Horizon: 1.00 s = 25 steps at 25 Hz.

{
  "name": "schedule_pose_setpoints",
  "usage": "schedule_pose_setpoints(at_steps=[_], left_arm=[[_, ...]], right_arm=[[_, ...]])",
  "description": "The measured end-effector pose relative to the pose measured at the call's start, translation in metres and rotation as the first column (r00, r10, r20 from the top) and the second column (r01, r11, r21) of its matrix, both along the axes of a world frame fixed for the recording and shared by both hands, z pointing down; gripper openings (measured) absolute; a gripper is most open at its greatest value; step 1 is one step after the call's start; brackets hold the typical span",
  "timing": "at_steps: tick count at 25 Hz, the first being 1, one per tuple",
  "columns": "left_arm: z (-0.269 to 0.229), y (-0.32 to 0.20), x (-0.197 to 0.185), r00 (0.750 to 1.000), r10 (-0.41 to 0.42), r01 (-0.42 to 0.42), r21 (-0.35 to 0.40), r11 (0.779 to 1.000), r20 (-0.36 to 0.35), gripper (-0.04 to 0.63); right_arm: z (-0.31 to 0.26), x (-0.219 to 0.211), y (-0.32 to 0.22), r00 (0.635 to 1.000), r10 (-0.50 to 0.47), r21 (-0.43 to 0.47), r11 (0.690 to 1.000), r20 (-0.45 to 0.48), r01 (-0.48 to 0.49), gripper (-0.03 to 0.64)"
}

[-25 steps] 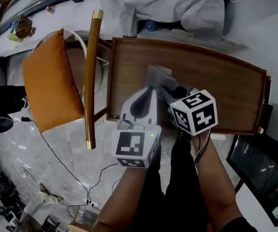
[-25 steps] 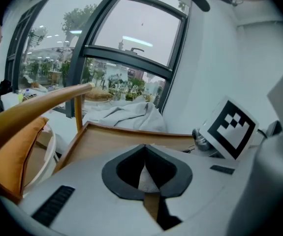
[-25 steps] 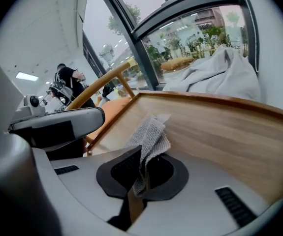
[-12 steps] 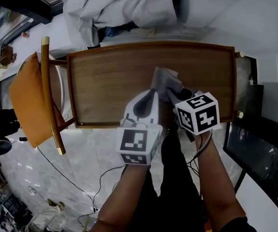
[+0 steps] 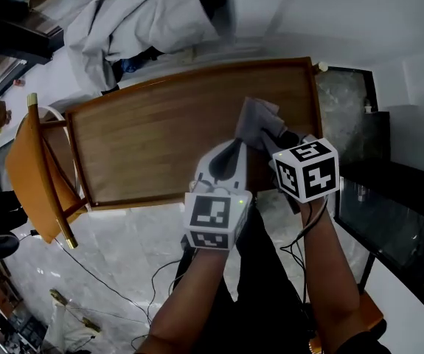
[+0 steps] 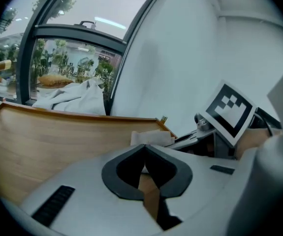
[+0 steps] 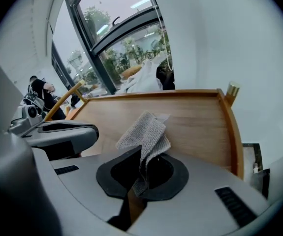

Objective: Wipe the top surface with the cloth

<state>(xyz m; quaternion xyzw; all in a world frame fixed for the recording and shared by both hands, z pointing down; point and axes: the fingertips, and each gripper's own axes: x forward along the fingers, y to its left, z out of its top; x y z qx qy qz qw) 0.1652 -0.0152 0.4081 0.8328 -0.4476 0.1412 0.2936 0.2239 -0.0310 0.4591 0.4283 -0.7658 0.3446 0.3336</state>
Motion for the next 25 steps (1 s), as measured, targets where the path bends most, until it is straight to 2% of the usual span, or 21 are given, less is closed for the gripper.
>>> schedule_pose_setpoints(at_steps=[8,18,25], left_arm=[[-0.008,-0.006,0.054,0.998,0.058,-0.057,0.012,0.998,-0.016,0.011],[-0.008,-0.009,0.092,0.996,0.082,-0.082,0.017,0.997,-0.033,0.011],[-0.006,-0.005,0.098,0.997,0.073,-0.073,0.013,0.997,-0.033,0.011]], right_arm=[[-0.013,0.062,-0.006,0.994,0.038,0.024,0.999,-0.106,-0.036,0.029],[-0.026,0.133,-0.006,0.975,0.109,0.04,0.994,-0.196,-0.103,0.029],[-0.036,0.141,-0.001,0.974,0.12,0.07,0.992,-0.19,-0.109,0.029]])
